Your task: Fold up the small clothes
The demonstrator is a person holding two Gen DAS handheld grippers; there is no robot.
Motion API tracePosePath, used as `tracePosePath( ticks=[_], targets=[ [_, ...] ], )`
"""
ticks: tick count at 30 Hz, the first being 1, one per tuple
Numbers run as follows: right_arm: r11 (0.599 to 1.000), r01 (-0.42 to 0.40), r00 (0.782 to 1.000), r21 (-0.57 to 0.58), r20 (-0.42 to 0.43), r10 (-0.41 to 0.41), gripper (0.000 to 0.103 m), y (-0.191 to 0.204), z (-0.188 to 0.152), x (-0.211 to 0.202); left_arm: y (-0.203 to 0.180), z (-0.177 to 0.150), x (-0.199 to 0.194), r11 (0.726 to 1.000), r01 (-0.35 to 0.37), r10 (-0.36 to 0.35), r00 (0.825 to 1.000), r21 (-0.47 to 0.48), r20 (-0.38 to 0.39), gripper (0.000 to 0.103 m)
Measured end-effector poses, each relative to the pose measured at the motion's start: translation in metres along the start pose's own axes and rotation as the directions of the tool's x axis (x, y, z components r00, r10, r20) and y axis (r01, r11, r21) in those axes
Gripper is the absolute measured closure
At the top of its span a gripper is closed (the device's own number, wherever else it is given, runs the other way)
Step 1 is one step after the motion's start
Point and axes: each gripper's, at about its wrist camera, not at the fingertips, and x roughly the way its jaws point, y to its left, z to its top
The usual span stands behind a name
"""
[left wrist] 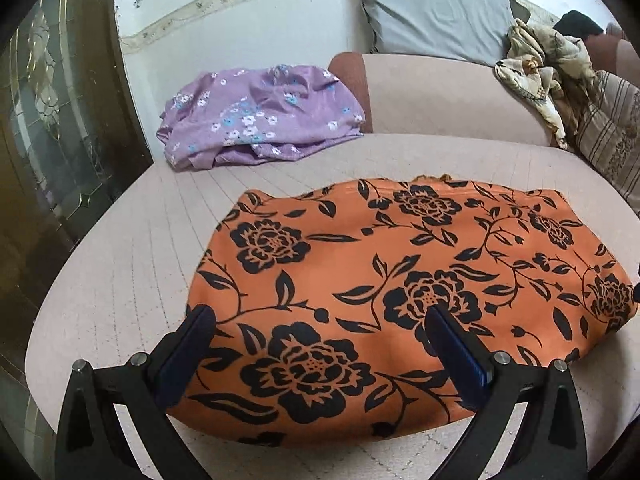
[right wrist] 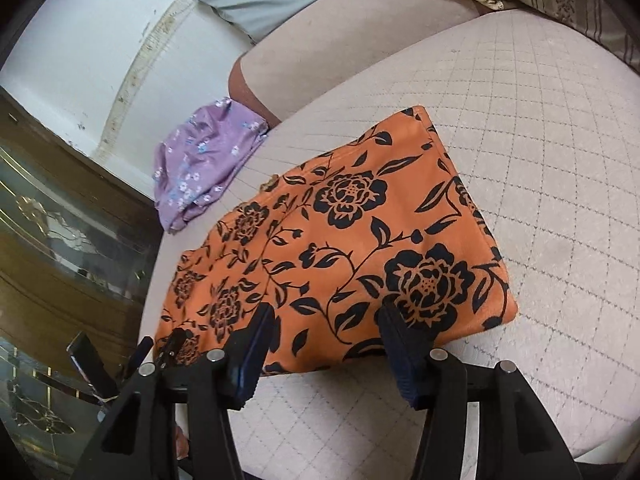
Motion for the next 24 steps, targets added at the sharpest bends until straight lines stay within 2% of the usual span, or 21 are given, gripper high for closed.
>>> tracePosePath(
  ticks=[11, 17, 21, 24],
  targets=[
    [0.996, -0.035, 0.999, 0.086, -0.028, 0.037, 0.045, -0.013, -0.006, 0.006, -0.002, 0.000, -0.003, 1.000, 0.004, -0.004, 1.000, -0.001, 0.003, 0.000],
    [0.983, -0.043, 0.998, 0.179, -0.044, 0.052, 0.045, -0.028, -0.007, 0.016, -0.004, 0.000, 0.001, 1.000, 0.007, -0.007, 1.000, 0.004, -0.008, 0.000],
    [0.967, -0.046, 0.996, 0.252, -0.058, 0.063, 0.045, -0.040, -0.008, 0.025, -0.008, -0.001, 0.011, 1.000, 0.003, -0.002, 0.999, 0.011, -0.040, 0.000],
    [0.952, -0.058, 0.996, 0.300, -0.052, 0.077, 0.045, -0.049, -0.007, 0.029, -0.009, -0.004, 0.027, 1.000, -0.025, 0.026, 0.995, 0.018, -0.100, 0.000]
  ],
)
